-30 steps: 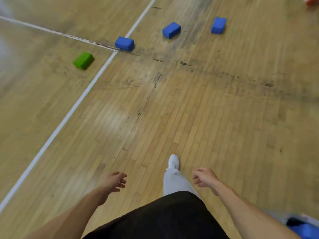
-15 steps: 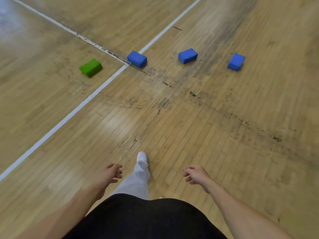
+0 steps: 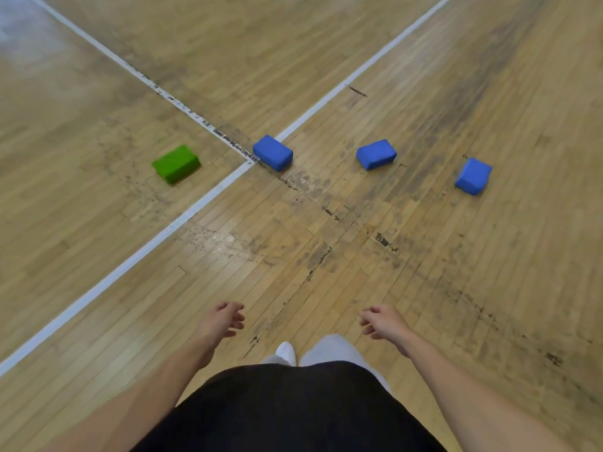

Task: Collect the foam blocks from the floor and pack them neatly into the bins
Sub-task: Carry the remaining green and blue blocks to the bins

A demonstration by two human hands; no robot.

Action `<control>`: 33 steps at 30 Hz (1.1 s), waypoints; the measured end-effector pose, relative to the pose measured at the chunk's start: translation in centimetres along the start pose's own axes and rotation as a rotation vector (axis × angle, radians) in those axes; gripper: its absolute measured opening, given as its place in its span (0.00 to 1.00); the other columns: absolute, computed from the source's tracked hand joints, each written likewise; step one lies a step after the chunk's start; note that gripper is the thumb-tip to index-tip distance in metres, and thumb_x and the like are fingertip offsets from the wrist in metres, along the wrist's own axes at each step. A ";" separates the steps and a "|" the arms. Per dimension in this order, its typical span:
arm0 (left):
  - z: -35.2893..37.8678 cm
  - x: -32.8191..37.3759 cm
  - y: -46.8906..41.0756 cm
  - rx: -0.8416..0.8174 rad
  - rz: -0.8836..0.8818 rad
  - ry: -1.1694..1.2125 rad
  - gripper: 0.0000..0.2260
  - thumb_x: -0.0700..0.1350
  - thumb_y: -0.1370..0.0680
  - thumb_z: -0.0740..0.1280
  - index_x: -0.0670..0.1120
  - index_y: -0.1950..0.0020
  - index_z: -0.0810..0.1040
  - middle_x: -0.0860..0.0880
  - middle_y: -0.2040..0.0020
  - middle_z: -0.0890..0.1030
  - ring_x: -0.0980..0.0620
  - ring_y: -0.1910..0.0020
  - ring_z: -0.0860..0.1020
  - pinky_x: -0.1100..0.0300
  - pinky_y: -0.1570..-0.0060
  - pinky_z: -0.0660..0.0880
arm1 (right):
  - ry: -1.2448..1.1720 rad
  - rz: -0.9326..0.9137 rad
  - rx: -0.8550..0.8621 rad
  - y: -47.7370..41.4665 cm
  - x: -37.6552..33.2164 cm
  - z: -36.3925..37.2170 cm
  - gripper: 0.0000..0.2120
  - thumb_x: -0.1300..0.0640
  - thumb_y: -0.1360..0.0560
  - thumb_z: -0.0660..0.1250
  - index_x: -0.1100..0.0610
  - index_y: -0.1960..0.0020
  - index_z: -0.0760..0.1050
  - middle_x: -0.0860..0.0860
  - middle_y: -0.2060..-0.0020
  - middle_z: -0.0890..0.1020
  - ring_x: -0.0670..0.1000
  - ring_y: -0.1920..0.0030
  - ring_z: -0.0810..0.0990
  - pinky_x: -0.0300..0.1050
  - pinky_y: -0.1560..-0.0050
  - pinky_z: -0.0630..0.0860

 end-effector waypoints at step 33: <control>-30.1 33.7 -45.3 0.194 -0.215 0.190 0.09 0.46 0.20 0.61 0.45 0.50 0.80 0.43 0.54 0.82 0.47 0.56 0.80 0.53 0.51 0.77 | 0.511 -0.069 -0.306 -42.2 -62.7 9.9 0.07 0.56 0.21 0.60 0.57 0.48 0.75 0.53 0.53 0.81 0.49 0.57 0.80 0.45 0.54 0.78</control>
Point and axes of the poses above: each hand's wrist, its own y-axis away from the middle knuckle, its own z-axis out of the palm, x = y × z, the point moved 1 cm from there along -y, towards the middle knuckle
